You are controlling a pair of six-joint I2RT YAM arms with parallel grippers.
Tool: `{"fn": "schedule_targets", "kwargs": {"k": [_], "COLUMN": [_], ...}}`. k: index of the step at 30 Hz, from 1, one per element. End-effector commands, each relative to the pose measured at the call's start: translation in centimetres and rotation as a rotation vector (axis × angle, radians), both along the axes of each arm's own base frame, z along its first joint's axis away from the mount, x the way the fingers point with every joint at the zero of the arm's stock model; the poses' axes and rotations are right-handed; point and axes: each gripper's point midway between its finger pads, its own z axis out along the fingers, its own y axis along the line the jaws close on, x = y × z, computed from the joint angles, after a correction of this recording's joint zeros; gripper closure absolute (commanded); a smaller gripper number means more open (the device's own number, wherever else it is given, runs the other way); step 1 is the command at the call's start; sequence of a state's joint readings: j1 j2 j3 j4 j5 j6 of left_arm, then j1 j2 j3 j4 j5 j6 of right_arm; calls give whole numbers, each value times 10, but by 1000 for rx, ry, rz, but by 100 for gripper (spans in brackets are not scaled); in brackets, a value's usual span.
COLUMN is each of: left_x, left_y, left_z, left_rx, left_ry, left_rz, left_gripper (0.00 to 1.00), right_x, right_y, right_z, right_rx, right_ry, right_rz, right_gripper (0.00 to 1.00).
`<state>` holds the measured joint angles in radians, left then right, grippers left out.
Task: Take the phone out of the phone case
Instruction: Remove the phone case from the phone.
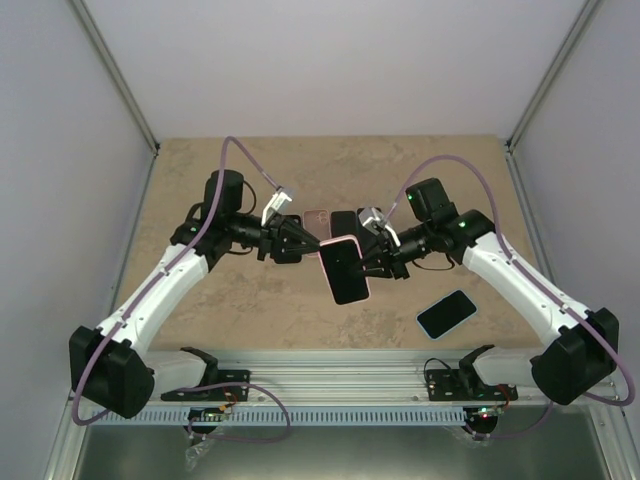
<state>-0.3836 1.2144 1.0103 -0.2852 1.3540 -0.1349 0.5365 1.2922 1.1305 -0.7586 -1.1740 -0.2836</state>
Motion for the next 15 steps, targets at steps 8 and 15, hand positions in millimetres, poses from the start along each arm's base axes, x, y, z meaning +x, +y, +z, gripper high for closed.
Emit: {"fn": "schedule_targets", "kwargs": {"k": [8,15], "left_x": [15,26], "left_y": [3,-1], "left_z": [-14,-24], "left_rx": [11,47], "left_ry": [23,11], "left_rz": [46,120], "left_gripper": [100,100], "right_x": [-63,-71], "right_y": [1,5], "right_z": [62,73], "right_rx": [259,285], "right_ry": [-122,-130], "right_rz": [299,344], "right_gripper": [99,99]}}
